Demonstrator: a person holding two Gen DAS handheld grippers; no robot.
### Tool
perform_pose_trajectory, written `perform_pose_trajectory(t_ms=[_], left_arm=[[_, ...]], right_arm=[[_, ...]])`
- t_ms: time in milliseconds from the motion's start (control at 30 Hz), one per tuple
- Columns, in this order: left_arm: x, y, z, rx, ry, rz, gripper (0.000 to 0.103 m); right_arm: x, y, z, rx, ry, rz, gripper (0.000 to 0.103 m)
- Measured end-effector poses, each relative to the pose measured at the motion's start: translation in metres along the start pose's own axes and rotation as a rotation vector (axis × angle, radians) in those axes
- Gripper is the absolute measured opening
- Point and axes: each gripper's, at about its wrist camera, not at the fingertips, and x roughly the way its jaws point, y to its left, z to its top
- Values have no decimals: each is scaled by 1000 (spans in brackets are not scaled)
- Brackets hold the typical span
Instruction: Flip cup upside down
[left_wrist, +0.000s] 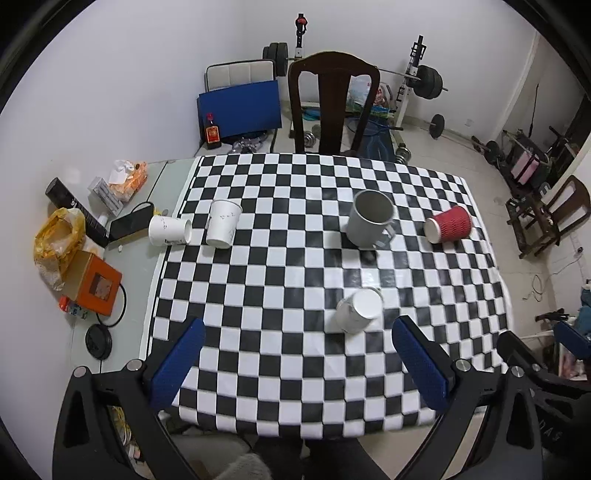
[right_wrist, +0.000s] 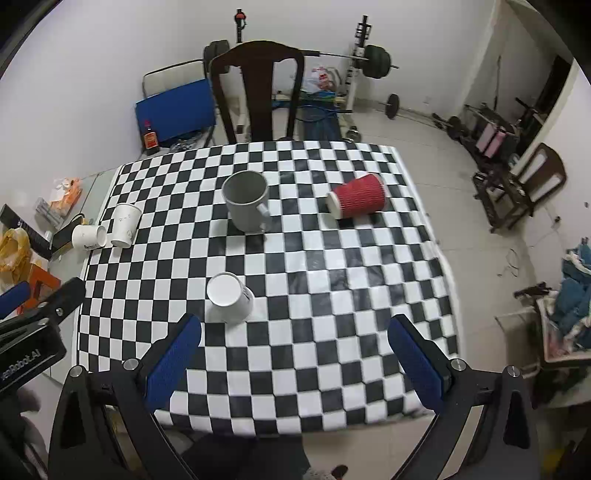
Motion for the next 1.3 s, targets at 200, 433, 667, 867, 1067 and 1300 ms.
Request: perform_pose_trajectory(t_ms=[200, 433, 667, 867, 1067, 1300], left_arm=[[-35, -2, -6, -1, 7, 36, 103], [-65, -2, -13, -6, 5, 42, 103], [-81, -4, -16, -9, 26, 33, 103], [-91, -7, -22, -6, 40, 22, 103], [-97, -9, -23, -9, 29, 21, 103], [-103, -8, -23, -6, 25, 23, 103]], right_arm=[[-52, -4, -4, -11, -16, -15, 102], [-90, -9, -7, -18, -24, -19, 102], [-101, -11, -10, -19, -14, -11, 102], [-123, -11, -18, -9, -13, 0, 102], [-126, -12, -19, -5, -9, 6, 102], [-126, -13, -19, -8, -7, 6, 102]])
